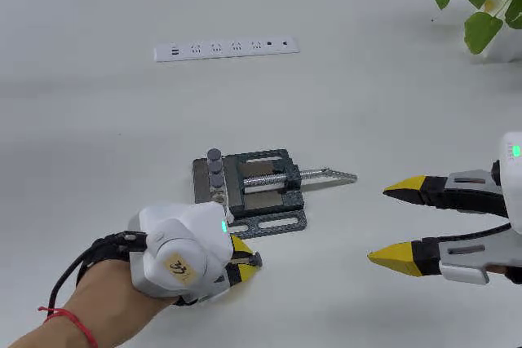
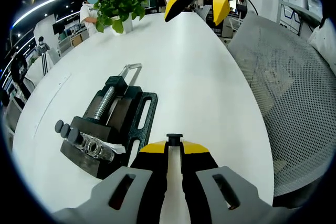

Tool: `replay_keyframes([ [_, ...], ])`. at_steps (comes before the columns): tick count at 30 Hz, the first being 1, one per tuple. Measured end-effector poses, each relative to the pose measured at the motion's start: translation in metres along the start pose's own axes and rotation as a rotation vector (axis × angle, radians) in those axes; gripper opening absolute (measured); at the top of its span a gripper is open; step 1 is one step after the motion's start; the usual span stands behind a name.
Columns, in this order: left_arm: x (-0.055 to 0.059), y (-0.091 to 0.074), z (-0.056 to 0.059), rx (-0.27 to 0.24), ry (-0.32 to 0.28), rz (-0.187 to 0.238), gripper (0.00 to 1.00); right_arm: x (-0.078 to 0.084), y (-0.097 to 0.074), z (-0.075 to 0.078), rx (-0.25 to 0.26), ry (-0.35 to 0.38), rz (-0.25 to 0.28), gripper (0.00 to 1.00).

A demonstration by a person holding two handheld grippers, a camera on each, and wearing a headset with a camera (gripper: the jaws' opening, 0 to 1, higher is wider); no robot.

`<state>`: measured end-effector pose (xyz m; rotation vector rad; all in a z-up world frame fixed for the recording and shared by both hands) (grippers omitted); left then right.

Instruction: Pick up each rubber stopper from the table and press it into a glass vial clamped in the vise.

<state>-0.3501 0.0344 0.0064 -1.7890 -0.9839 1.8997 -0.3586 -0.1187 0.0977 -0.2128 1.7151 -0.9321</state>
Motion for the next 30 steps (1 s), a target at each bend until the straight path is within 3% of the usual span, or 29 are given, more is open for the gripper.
replay_keyframes([
  [8, -0.016, -0.026, 0.004, -0.027, -0.049, 0.083, 0.05, -0.016, 0.011, -0.010, -0.051, -0.034, 0.006, 0.47],
  [12, -0.030, -0.043, 0.004, -0.045, -0.073, 0.134, 0.05, -0.029, 0.017, -0.017, -0.077, -0.054, 0.014, 0.46],
  [15, -0.043, -0.057, 0.006, -0.062, -0.074, 0.171, 0.05, -0.042, 0.023, -0.026, -0.122, -0.063, 0.028, 0.45],
  [20, -0.061, -0.076, 0.007, -0.079, -0.065, 0.219, 0.05, -0.060, 0.027, -0.031, -0.156, -0.095, 0.031, 0.41],
  [30, -0.080, -0.098, 0.010, -0.106, -0.026, 0.275, 0.05, -0.082, 0.035, -0.051, -0.250, -0.139, 0.036, 0.28],
])
Point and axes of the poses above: the centre of the closed fingertips' face, and the gripper's own axes: y roughly forward along the fingers, z roughly to its right, x roughly out of its underside, the point moved 3 cm from there along -y, roughly backward along the fingers, and after that the axes turned 1 degree about -z, right-handed, at the moved point
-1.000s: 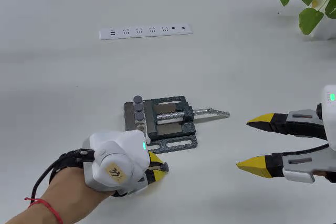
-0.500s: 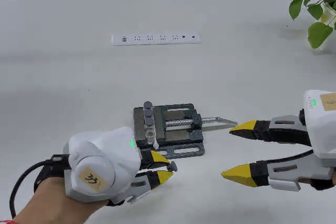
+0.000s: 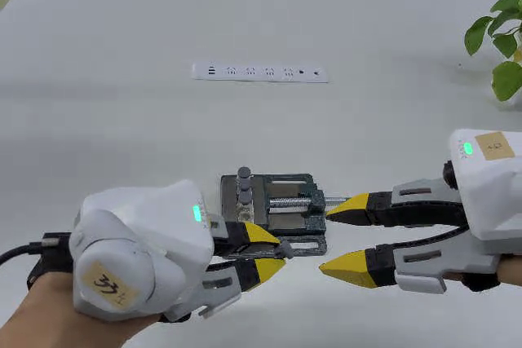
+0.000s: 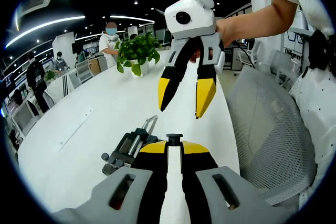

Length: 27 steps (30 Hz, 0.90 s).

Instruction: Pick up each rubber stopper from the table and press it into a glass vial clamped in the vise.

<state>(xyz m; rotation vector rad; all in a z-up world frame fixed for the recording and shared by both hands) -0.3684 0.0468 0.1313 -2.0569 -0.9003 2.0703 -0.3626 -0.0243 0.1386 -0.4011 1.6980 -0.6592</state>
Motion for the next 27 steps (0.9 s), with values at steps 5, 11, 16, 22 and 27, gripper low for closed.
replay_keyframes([
  [5, -0.002, -0.003, 0.005, 0.004, 0.015, 0.005, 0.05, -0.010, 0.004, -0.010, -0.052, -0.006, 0.013, 0.19],
  [11, -0.006, -0.004, 0.008, 0.013, 0.031, 0.013, 0.05, -0.018, 0.010, -0.019, -0.092, -0.023, 0.015, 0.15],
  [16, -0.008, -0.005, 0.010, 0.017, 0.038, 0.020, 0.05, -0.018, 0.011, -0.021, -0.109, -0.032, 0.009, 0.11],
  [22, -0.010, -0.006, 0.012, 0.022, 0.045, 0.021, 0.05, -0.019, 0.010, -0.022, -0.118, -0.038, 0.011, 0.08],
  [27, -0.010, -0.006, 0.013, 0.027, 0.055, 0.016, 0.05, -0.019, 0.010, -0.023, -0.126, -0.041, 0.012, 0.08],
])
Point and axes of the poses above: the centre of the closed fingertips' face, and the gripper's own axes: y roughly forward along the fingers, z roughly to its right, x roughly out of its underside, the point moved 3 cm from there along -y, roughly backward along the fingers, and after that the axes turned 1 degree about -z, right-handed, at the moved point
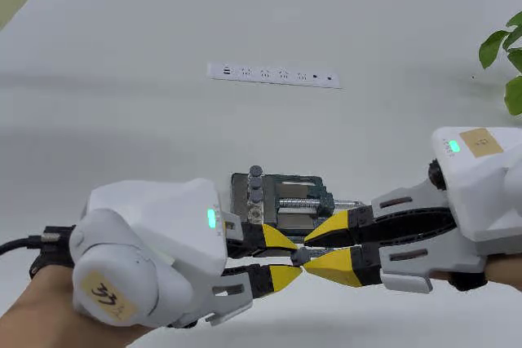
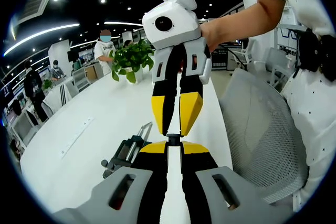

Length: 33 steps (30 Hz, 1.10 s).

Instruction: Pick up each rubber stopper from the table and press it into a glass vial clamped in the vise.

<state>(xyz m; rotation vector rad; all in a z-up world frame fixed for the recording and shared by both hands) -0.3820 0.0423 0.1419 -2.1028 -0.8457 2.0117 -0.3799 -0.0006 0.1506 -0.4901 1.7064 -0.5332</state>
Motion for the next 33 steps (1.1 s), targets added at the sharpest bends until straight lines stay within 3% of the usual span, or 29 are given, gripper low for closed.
replay_keyframes([
  [33, -0.0007, -0.0061, 0.0001, 0.031, -0.015, 0.016, 0.05, -0.0030, 0.0021, -0.0038, -0.030, -0.037, -0.010, 0.07],
])
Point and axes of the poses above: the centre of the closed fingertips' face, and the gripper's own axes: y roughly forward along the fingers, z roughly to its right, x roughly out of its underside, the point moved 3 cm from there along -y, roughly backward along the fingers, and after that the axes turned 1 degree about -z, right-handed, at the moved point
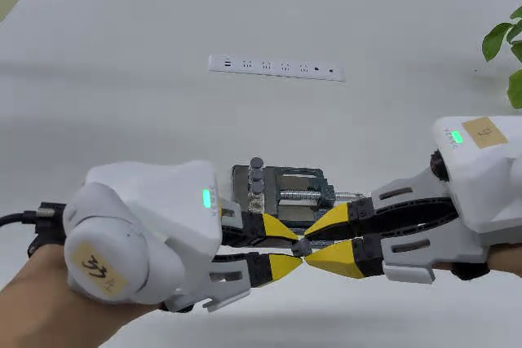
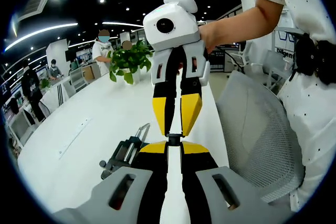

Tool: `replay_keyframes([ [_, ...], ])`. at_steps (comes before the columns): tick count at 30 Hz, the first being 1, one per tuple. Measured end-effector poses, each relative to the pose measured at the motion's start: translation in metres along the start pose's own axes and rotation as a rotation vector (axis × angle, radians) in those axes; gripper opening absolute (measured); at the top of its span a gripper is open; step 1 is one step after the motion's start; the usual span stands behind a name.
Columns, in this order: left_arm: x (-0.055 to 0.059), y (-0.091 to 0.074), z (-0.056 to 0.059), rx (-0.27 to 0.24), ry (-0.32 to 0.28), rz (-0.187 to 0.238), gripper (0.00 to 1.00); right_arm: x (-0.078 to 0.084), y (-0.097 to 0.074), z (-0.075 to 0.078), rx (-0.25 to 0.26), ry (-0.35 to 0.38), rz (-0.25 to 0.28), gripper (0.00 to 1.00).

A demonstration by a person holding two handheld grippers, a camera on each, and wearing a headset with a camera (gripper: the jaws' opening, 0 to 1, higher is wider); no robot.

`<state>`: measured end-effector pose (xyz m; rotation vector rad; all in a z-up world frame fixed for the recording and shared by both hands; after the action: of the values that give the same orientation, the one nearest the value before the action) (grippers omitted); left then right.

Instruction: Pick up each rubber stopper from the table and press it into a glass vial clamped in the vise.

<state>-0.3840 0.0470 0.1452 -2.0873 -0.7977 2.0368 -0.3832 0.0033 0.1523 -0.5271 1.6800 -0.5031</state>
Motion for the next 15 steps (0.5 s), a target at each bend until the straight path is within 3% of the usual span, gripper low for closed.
replay_keyframes([
  [15, 0.0008, -0.0031, 0.0003, 0.004, -0.007, 0.004, 0.05, -0.0036, 0.0020, -0.0015, 0.002, -0.021, 0.002, 0.05],
])
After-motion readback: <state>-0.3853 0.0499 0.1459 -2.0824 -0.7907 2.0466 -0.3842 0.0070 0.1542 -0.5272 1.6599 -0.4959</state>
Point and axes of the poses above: the centre of the closed fingertips' face, and the gripper's own axes: y roughly forward along the fingers, z roughly to its right, x roughly out of its underside, the point moved 3 cm from there along -y, roughly backward along the fingers, and after that the axes turned 1 degree about -z, right-handed, at the moved point
